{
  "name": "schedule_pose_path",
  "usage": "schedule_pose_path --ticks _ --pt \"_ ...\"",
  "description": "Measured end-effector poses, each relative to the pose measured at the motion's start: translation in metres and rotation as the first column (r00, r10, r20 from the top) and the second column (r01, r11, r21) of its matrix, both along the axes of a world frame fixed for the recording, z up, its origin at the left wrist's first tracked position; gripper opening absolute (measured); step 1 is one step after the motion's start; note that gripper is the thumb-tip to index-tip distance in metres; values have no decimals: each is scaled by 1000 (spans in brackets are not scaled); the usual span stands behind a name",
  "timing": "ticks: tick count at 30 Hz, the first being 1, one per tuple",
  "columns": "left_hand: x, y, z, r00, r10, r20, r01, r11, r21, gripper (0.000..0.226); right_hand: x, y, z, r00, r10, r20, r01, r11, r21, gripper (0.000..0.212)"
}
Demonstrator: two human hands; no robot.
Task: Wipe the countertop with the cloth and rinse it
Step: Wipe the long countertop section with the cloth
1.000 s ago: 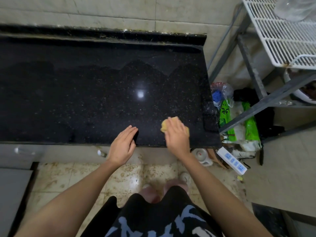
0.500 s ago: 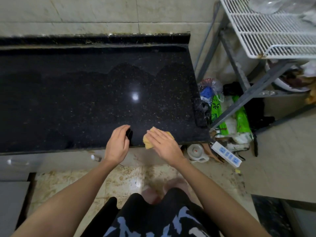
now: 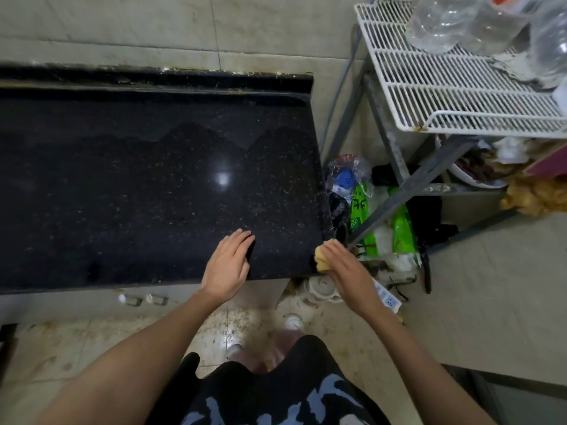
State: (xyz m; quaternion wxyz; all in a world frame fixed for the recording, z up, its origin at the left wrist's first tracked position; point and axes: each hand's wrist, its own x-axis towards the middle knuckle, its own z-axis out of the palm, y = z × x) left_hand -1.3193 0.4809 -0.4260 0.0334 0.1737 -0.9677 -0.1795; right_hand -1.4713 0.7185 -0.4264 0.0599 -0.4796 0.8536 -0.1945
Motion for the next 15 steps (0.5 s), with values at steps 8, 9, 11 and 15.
schedule_pose_path --ticks 8,9,11,15 --pt "-9 1 -11 992 73 101 -65 995 -78 57 -20 -25 -10 929 369 14 -368 924 106 48" --pt "-9 2 -12 990 74 116 -64 994 -90 57 -29 -25 -10 925 376 47 -379 922 79 47" --pt "-9 2 -12 988 83 132 -68 991 -115 55 -52 -24 -10 936 336 103 -339 940 18 43" --pt "-9 3 -11 986 87 141 -68 988 -136 54 -102 -30 -8 952 220 212 -231 973 27 44"
